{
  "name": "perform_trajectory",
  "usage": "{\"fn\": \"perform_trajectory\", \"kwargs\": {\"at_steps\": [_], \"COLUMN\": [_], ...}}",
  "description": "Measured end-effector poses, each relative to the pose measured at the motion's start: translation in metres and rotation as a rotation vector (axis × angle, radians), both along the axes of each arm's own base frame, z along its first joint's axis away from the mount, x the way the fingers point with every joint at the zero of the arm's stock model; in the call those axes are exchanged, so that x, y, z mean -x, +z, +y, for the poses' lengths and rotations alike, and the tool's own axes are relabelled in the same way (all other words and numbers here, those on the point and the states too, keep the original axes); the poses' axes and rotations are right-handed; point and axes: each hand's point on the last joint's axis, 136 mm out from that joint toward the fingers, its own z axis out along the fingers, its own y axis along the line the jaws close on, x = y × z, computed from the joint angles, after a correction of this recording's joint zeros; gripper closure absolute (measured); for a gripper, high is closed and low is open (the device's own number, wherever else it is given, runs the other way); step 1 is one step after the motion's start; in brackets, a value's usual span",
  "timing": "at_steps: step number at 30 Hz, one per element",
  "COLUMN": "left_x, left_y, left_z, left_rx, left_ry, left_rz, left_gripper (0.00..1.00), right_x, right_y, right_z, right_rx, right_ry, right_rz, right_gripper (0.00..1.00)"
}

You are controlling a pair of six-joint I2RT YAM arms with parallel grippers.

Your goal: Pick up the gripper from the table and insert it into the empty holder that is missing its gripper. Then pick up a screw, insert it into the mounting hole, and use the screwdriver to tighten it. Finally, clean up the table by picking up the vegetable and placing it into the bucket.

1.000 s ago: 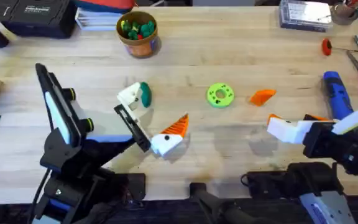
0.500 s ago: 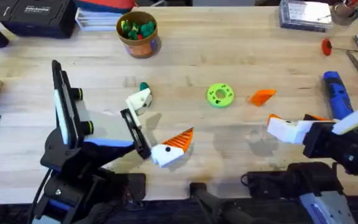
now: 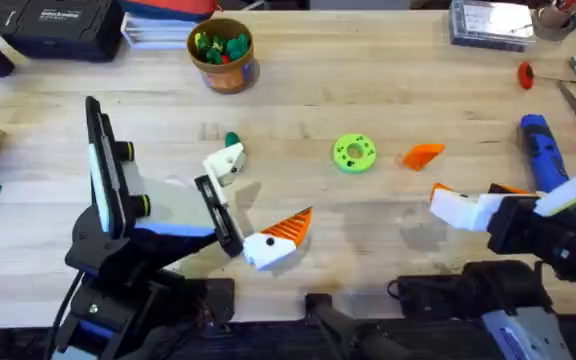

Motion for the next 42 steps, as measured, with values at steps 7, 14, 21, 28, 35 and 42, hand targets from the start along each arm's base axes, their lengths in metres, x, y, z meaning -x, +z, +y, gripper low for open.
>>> {"fn": "perform_trajectory", "kwargs": {"at_steps": [7, 14, 21, 28, 35, 42], "left_x": [0.0, 0.0, 0.0, 0.0, 0.0, 0.0], "left_y": [0.0, 0.0, 0.0, 0.0, 0.0, 0.0], "left_z": [0.0, 0.0, 0.0, 0.0, 0.0, 0.0], "left_rx": [0.0, 0.0, 0.0, 0.0, 0.0, 0.0], "left_ry": [-0.001, -0.001, -0.001, -0.001, -0.001, -0.001], "left_rz": [0.0, 0.0, 0.0, 0.001, 0.0, 0.0], "left_gripper": [0.013, 0.013, 0.013, 0.013, 0.013, 0.011], "right_x": [-0.011, -0.048, -0.052, -0.065, -0.08, -0.099], "right_y": [0.011, 0.065, 0.074, 0.046, 0.013, -0.03], "right_z": [-0.001, 0.004, 0.008, 0.009, 0.009, 0.006], "right_rx": [0.005, -0.015, -0.02, 0.088, 0.184, 0.258], "right_ry": [-0.006, 0.018, 0.043, 0.151, 0.333, 0.512], "right_rz": [-0.066, -0.331, -0.372, -0.151, 0.208, 0.399], "right_gripper": [0.01, 0.008, 0.007, 0.007, 0.007, 0.009]}}
